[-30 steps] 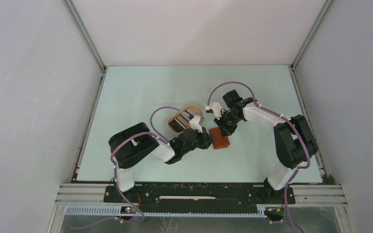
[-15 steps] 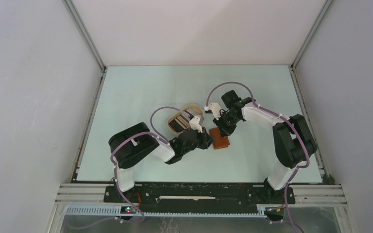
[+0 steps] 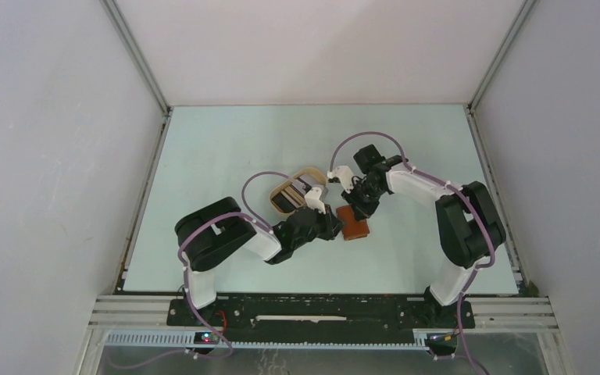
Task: Put the credit cards into the card holder
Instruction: Close the card holder at the center of the board.
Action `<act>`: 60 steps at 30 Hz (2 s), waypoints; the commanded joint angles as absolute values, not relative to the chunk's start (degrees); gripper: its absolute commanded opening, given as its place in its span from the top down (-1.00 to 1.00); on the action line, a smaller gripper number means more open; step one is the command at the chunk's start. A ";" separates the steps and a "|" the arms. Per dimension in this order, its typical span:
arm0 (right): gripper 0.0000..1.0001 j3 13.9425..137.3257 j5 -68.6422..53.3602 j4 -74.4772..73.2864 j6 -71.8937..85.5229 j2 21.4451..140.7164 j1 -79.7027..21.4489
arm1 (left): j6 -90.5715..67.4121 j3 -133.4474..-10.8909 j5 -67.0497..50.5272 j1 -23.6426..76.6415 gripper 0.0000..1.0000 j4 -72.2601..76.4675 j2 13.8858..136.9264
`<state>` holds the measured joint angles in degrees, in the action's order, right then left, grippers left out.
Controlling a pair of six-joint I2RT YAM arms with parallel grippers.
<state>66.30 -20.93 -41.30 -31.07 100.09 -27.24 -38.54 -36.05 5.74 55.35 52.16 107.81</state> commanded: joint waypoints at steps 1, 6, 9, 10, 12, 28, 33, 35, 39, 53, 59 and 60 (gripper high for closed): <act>1.00 67.45 -19.63 -41.40 -30.78 102.50 -28.30 | -37.21 -38.21 4.61 55.72 0.64 52.47 108.43; 1.00 67.83 -18.76 -41.93 -30.44 103.89 -28.22 | -37.19 -38.11 4.52 55.72 0.64 52.62 108.36; 1.00 68.18 -18.89 -42.33 -30.06 104.55 -27.93 | -37.18 -37.97 4.48 55.72 0.64 52.86 108.37; 1.00 68.32 -18.90 -42.42 -29.92 104.89 -27.83 | -37.18 -37.97 4.44 55.72 0.64 52.90 108.33; 1.00 68.57 -18.90 -42.73 -29.95 105.53 -27.61 | -37.18 -37.87 4.45 55.72 0.64 52.91 108.23; 1.00 70.67 -21.56 -44.35 -28.97 108.90 -25.80 | -36.83 -37.05 4.74 55.98 0.64 54.32 107.57; 1.00 70.87 -22.30 -44.36 -28.96 109.04 -25.41 | -36.44 -36.34 5.02 56.07 0.62 55.28 107.14; 1.00 71.08 -23.61 -44.69 -29.21 108.51 -24.92 | -36.18 -35.78 5.07 56.07 0.60 55.89 106.56; 0.70 71.10 -26.42 -45.06 -30.17 105.59 -24.07 | -34.84 -34.27 4.77 56.09 0.52 56.27 103.53; -0.06 68.58 -34.46 -46.49 -35.60 85.58 -21.44 | -24.26 -28.68 9.99 57.96 0.35 36.83 75.78; -0.13 65.19 -36.57 -43.88 -36.70 73.61 -18.81 | -18.93 -29.87 10.85 58.36 0.30 24.04 61.47; -0.13 64.60 -37.34 -43.45 -36.85 71.71 -18.09 | -18.17 -30.14 10.77 58.36 0.26 22.15 59.65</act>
